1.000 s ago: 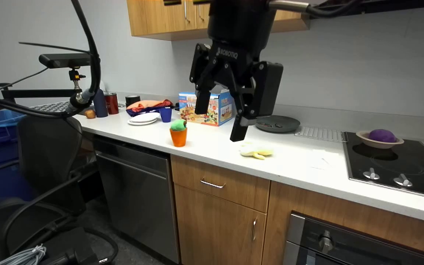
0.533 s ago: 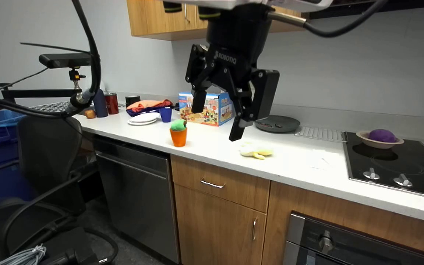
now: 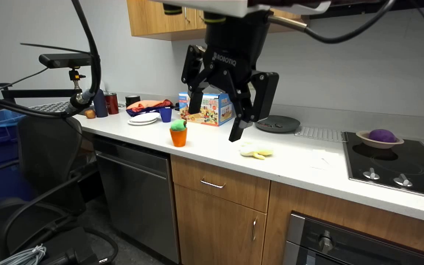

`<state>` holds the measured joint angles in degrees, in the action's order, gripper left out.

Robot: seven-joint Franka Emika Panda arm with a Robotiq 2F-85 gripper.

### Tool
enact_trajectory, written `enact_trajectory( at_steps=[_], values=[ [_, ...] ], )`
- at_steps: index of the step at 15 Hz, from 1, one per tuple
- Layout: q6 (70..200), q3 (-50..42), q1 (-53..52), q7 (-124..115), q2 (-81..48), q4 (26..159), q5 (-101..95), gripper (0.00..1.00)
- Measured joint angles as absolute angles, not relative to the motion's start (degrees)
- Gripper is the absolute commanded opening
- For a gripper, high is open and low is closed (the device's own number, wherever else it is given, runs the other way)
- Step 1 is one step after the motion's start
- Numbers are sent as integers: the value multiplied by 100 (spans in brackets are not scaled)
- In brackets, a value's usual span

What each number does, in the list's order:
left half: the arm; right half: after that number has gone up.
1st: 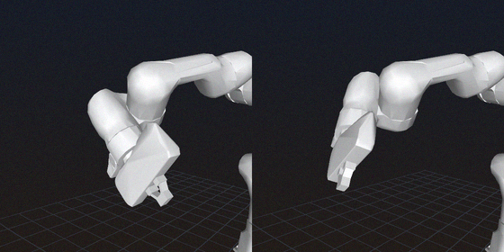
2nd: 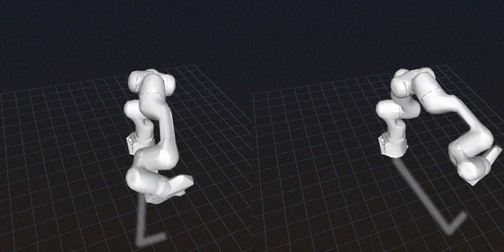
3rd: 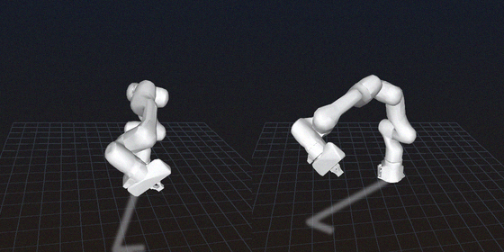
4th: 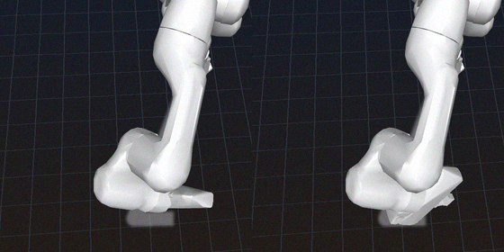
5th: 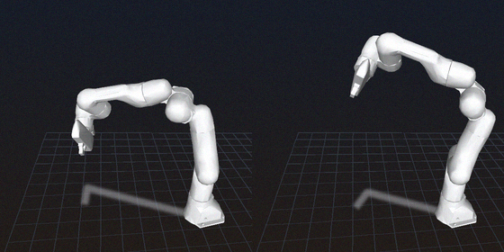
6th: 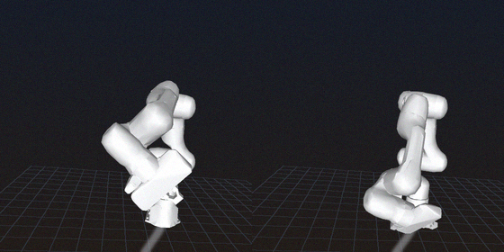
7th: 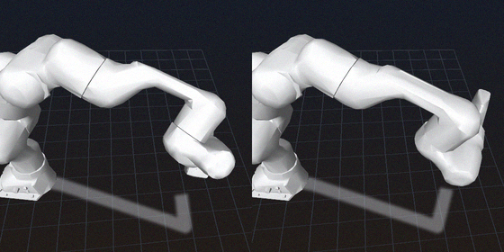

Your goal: Remove the pear plushy from the cup and put it on the counter

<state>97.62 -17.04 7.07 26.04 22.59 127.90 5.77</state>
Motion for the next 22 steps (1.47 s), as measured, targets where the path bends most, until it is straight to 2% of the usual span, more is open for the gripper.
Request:
enact_trajectory(
  at_steps=[17, 22],
  values=[
    [9833, -1688, 682, 2578, 2169, 12763, 694, 100],
    [10078, -1435, 425, 2628, 1999, 12700, 1079, 100]
  ],
)
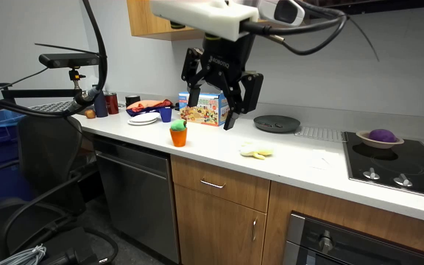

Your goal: Remove the pear plushy from the cup and put it on the counter

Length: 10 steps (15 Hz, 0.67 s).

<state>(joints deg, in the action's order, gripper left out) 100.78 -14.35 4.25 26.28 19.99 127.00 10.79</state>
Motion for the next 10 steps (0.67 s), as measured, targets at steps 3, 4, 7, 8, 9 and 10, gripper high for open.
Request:
enact_trajectory(
  at_steps=[3, 4, 7, 8, 9, 10],
  values=[
    [10199, -1280, 202, 2841, 1938, 12645, 1418, 100],
    [10232, -1224, 124, 2939, 1926, 12626, 1522, 100],
    [10298, -996, -118, 3144, 1890, 12599, 1707, 100],
    [10335, -899, -196, 3160, 1851, 12587, 1731, 100],
    [10362, -807, -260, 3160, 1803, 12570, 1733, 100],
    [10365, -749, -280, 3131, 1775, 12572, 1732, 100]
  ],
)
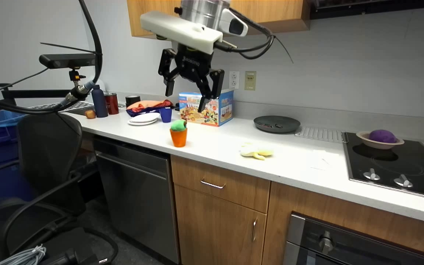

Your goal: Remove the pear plushy from the cup and put it on the counter

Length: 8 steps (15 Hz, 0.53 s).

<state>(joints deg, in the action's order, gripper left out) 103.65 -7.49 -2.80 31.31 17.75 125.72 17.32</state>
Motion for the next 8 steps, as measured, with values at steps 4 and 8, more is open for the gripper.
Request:
enact_trajectory(
  at_steps=[4, 8],
  values=[
    [10365, -784, -244, 3131, 1769, 12583, 1732, 100],
    [10368, -792, -235, 3130, 1771, 12589, 1732, 100]
  ],
)
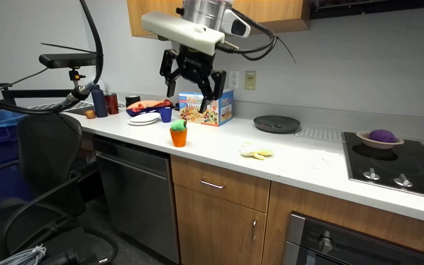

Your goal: Remove the pear plushy from the cup and put it on the counter

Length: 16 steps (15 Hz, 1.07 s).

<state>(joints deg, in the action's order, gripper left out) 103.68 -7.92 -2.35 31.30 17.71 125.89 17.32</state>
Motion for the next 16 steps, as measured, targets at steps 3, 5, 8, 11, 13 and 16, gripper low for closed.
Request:
enact_trajectory(
  at_steps=[3, 5, 8, 11, 13, 16],
  values=[
    [10514, -842, -218, 3130, 1781, 12583, 1758, 100],
    [10711, -833, -228, 3139, 1744, 12560, 1924, 100],
    [10946, -754, -353, 3207, 1516, 12443, 2367, 100],
    [11082, -541, -534, 3331, 1151, 12218, 2714, 100],
    [11117, -347, -636, 3410, 897, 12038, 2817, 100],
    [11139, -54, -718, 3544, 607, 11800, 2825, 100]
  ],
)
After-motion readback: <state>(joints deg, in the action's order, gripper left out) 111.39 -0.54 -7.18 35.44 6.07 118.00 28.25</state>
